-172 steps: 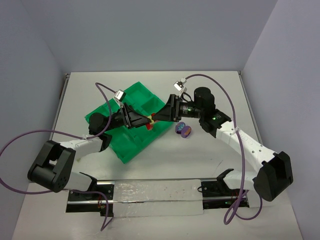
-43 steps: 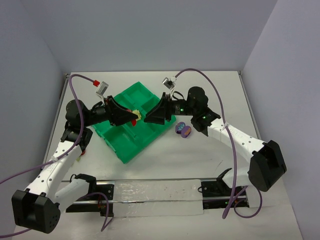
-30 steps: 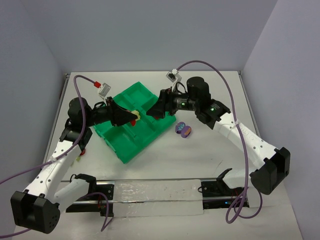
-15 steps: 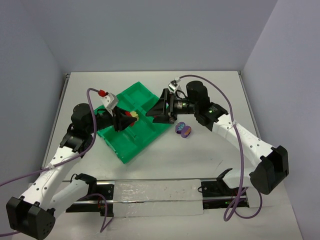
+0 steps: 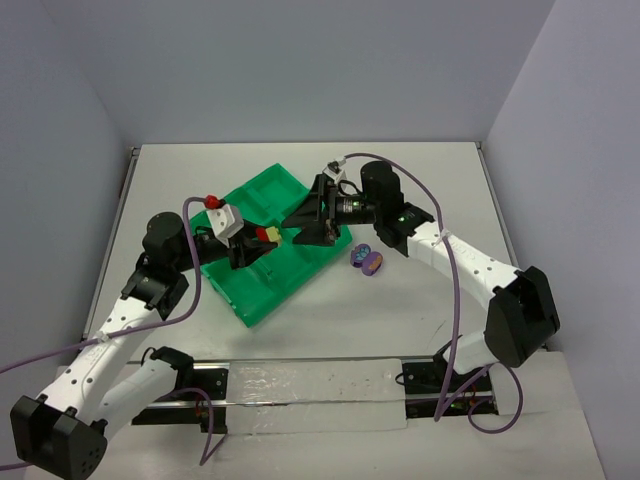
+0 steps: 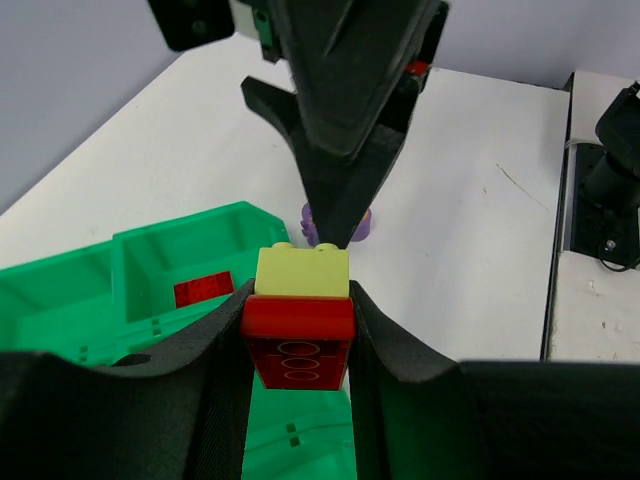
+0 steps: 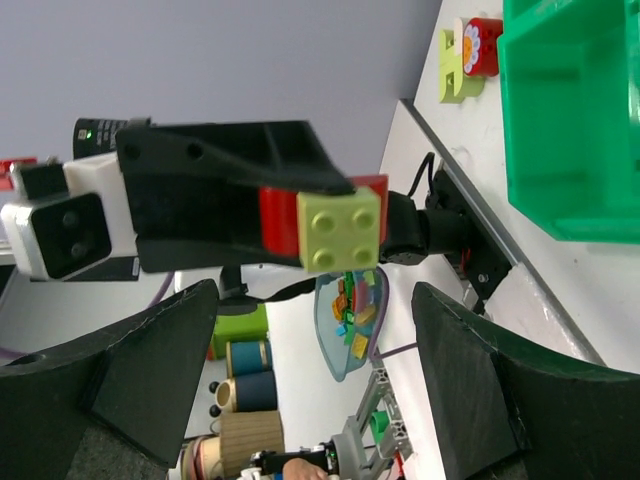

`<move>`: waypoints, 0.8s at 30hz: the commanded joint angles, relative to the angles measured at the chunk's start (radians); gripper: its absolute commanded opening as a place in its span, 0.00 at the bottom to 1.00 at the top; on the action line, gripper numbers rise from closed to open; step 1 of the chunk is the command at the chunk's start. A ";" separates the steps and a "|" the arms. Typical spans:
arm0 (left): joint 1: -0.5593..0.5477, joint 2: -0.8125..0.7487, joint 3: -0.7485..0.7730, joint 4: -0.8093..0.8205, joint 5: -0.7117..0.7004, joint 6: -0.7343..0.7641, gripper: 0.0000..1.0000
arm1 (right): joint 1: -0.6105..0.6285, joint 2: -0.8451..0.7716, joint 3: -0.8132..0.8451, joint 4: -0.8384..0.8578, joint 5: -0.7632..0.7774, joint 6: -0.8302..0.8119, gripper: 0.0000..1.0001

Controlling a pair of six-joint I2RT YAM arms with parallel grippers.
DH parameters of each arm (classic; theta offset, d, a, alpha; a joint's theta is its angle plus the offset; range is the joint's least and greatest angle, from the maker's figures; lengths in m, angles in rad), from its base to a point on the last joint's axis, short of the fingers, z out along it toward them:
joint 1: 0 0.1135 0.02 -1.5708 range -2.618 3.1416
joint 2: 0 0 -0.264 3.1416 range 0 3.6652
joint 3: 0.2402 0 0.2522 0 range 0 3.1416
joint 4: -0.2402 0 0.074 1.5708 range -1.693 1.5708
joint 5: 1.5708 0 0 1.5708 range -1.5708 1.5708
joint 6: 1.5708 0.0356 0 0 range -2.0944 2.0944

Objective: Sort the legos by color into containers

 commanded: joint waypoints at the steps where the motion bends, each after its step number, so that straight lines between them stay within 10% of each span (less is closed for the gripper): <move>1: -0.015 -0.018 0.009 0.054 0.035 0.053 0.00 | -0.004 0.019 0.033 0.074 -0.027 -0.018 0.85; 24: -0.030 -0.020 0.013 0.053 0.034 0.054 0.00 | 0.071 0.103 0.033 0.256 -0.111 0.043 0.63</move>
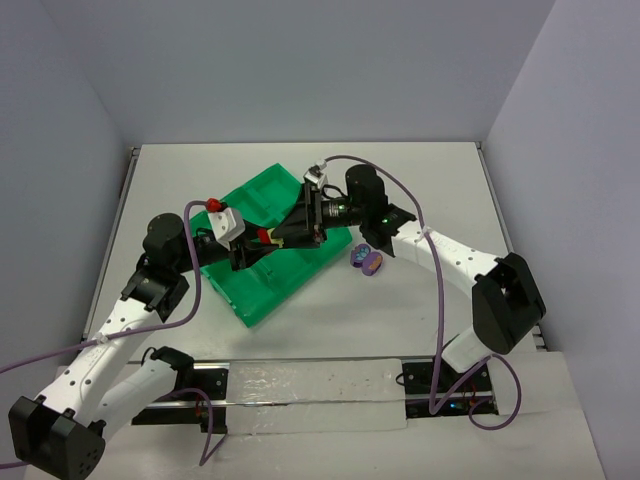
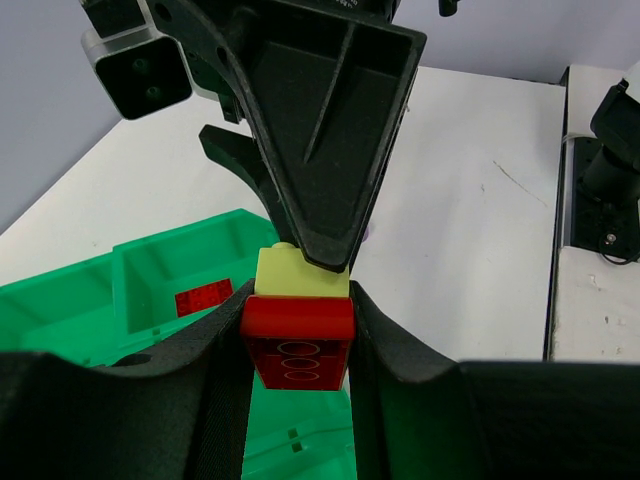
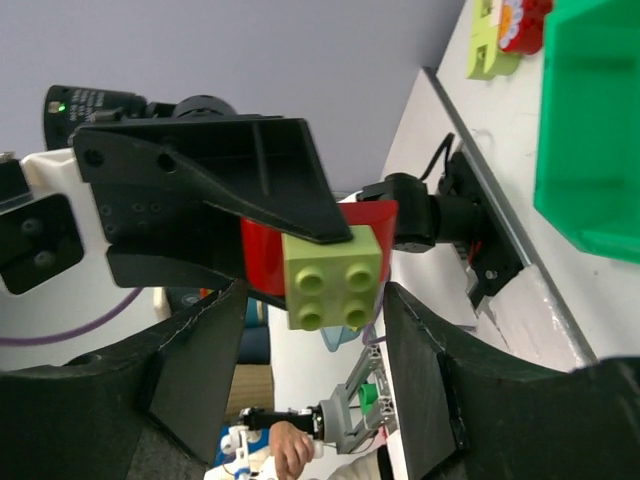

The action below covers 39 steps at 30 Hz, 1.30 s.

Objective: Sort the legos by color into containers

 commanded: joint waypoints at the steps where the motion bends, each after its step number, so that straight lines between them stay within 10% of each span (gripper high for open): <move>1: -0.009 -0.010 0.014 0.052 0.033 0.022 0.00 | 0.011 0.009 0.019 0.123 -0.047 0.044 0.62; 8: -0.015 -0.010 0.008 0.062 0.043 0.007 0.00 | 0.016 0.041 -0.003 0.251 -0.076 0.128 0.53; 16: -0.024 0.018 0.023 0.048 0.049 0.008 0.03 | 0.019 0.040 -0.031 0.341 -0.086 0.169 0.11; 19: -0.025 0.039 0.038 0.038 0.044 -0.002 0.32 | 0.018 0.039 -0.038 0.348 -0.082 0.174 0.01; 23: -0.027 0.053 0.058 0.020 0.031 -0.028 0.99 | 0.005 0.029 -0.053 0.348 -0.070 0.170 0.00; 39: -0.027 -0.043 0.043 -0.058 -0.056 -0.007 0.91 | -0.073 -0.030 -0.127 0.284 -0.069 0.109 0.00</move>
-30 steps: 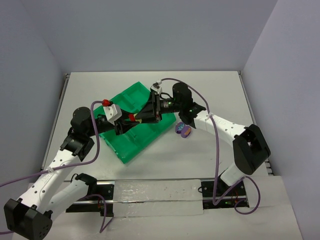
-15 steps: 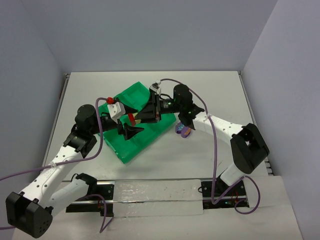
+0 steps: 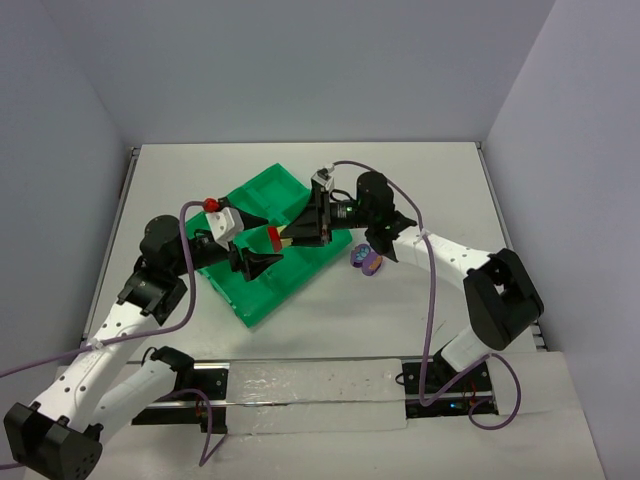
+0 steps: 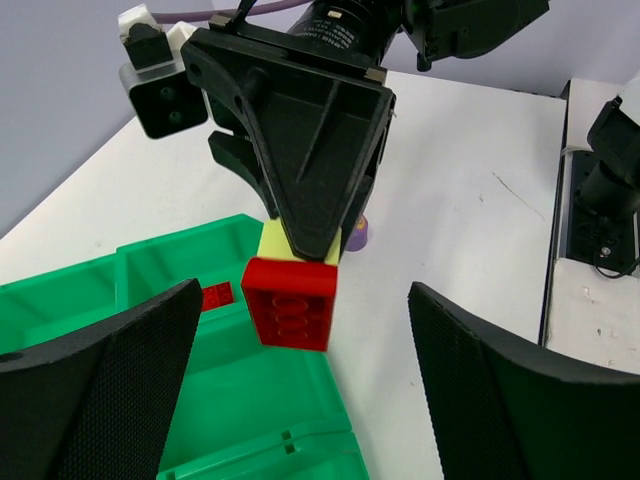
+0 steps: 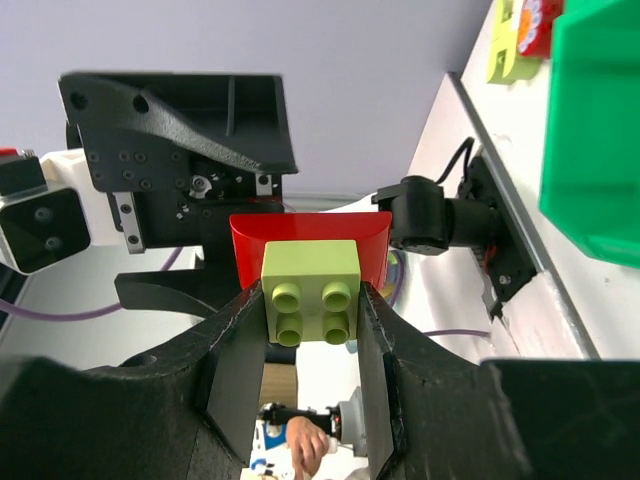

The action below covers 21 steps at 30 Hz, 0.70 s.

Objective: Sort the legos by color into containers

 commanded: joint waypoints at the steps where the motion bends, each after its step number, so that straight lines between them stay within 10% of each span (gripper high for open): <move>1: -0.004 -0.019 0.024 -0.033 -0.010 0.018 0.89 | -0.021 -0.057 -0.010 0.010 -0.008 -0.033 0.00; 21: -0.004 0.073 0.036 0.068 0.006 -0.024 0.79 | -0.019 -0.078 0.003 -0.011 -0.036 -0.038 0.00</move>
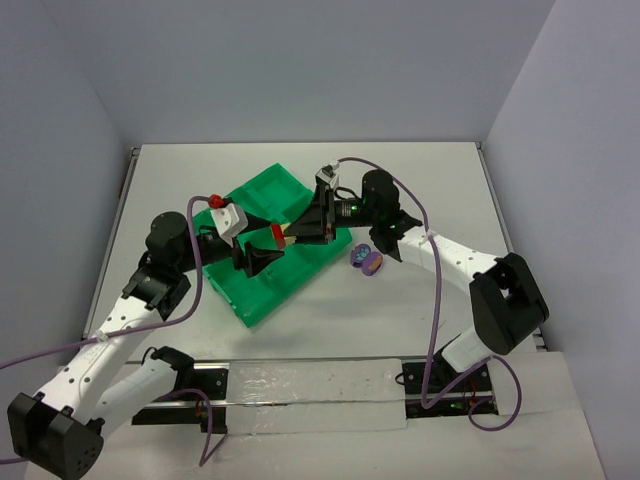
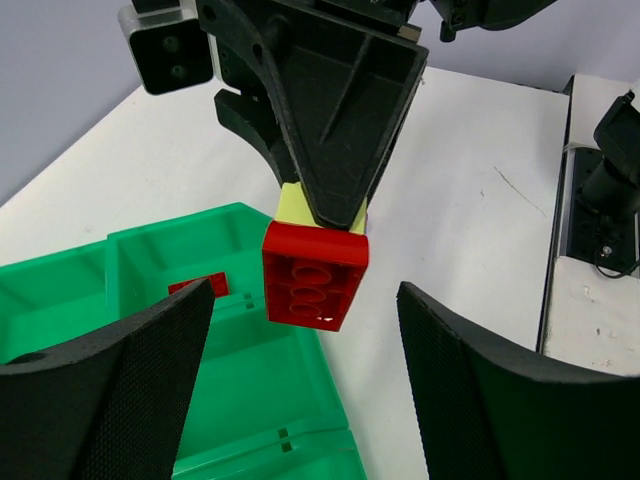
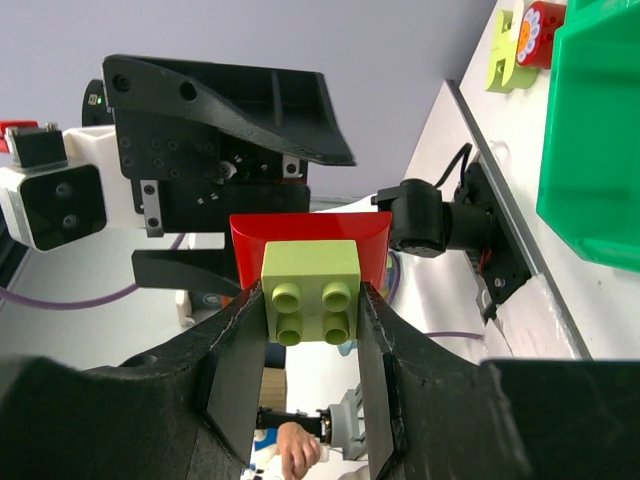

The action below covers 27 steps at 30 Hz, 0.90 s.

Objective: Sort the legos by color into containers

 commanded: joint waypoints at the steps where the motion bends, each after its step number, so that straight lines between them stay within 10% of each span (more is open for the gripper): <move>1: -0.004 0.037 0.043 0.060 0.019 -0.012 0.78 | 0.000 -0.042 0.013 0.011 -0.034 -0.010 0.00; 11: -0.004 0.061 0.030 0.105 0.043 -0.024 0.56 | 0.002 -0.032 0.015 0.008 -0.034 -0.024 0.00; 27: -0.004 0.021 0.029 0.122 0.040 -0.040 0.54 | 0.012 -0.020 0.012 0.001 -0.025 -0.026 0.00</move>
